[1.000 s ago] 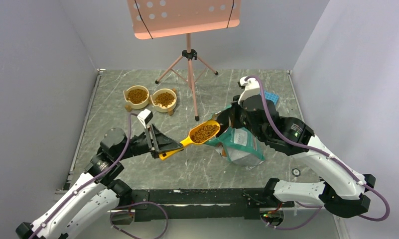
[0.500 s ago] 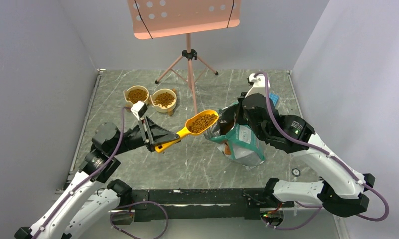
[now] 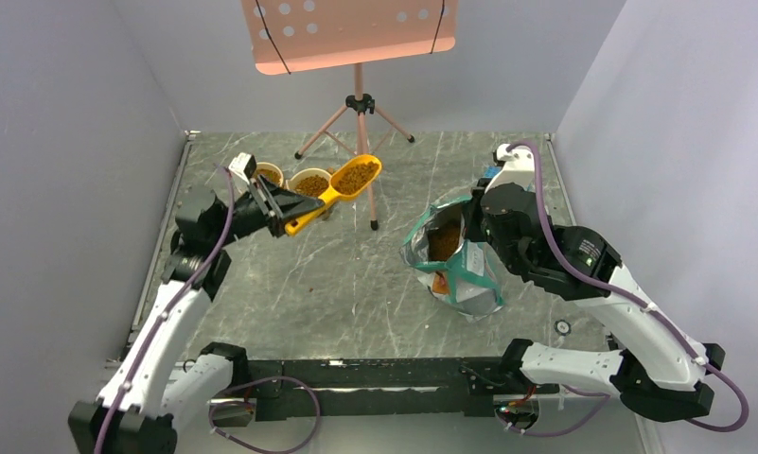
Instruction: Serve the pet food
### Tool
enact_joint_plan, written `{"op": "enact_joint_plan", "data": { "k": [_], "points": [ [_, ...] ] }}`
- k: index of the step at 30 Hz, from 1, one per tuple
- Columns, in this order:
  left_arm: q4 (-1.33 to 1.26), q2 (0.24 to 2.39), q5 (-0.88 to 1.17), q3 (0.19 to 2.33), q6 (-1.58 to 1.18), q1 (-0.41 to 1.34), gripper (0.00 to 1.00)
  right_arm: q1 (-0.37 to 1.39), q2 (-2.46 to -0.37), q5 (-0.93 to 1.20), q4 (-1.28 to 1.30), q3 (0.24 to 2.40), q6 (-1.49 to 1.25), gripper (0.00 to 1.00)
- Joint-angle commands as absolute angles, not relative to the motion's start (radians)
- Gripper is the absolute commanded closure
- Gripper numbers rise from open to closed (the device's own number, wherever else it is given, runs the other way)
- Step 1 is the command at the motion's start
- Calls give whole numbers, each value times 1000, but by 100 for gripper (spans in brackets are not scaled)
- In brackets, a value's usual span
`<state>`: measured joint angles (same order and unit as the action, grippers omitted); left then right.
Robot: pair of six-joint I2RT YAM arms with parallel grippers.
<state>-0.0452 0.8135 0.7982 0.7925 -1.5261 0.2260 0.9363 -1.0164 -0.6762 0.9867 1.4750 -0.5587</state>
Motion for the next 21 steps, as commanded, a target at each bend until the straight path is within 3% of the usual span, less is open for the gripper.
{"op": "enact_joint_plan", "data": {
  "k": [1, 13, 21],
  "points": [
    [-237, 959, 877, 845, -1452, 146, 100, 932, -981, -708, 975, 1494, -546, 100],
    [-478, 1255, 977, 801, -1356, -103, 100, 933, -956, -713, 989, 1517, -503, 100],
    [-404, 1394, 1023, 809, -1223, -230, 100, 933, -923, -741, 1010, 1508, -530, 100]
  ]
}}
